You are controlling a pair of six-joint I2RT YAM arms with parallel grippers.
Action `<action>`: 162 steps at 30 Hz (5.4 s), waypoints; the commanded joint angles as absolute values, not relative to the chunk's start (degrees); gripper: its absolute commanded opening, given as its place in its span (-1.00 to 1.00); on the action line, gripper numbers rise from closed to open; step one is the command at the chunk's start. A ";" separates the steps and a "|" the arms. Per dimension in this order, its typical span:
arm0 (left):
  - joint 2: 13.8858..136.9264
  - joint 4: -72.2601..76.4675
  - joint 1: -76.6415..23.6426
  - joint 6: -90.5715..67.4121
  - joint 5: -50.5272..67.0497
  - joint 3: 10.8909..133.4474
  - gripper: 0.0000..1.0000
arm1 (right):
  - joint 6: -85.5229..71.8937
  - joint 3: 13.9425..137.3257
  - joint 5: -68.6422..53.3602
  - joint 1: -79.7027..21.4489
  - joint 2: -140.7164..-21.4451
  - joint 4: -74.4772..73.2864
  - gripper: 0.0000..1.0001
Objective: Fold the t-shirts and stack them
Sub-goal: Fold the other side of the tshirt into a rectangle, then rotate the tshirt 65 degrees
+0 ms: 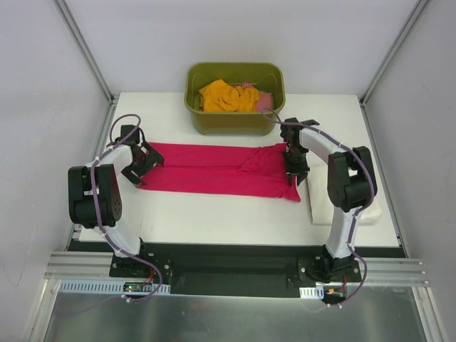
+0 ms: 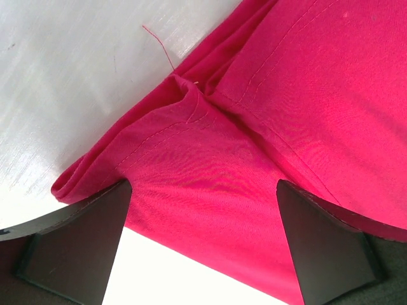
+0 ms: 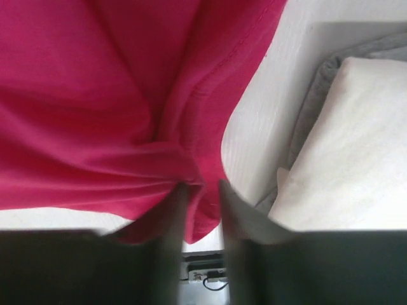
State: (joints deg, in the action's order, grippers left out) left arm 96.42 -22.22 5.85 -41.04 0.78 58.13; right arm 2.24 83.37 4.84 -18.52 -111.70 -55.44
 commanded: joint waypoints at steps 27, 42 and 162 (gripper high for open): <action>98.52 -23.82 5.80 -42.10 6.42 63.64 0.99 | -3.61 72.52 -20.14 -19.08 -106.52 -31.30 0.93; 78.00 -26.72 6.24 -46.66 3.77 38.18 0.99 | 1.66 64.69 -15.30 -16.96 -101.88 -34.09 0.93; 91.76 -24.35 -14.31 -47.19 14.59 51.68 0.99 | -0.44 93.42 -12.56 -6.51 -122.25 -40.87 0.93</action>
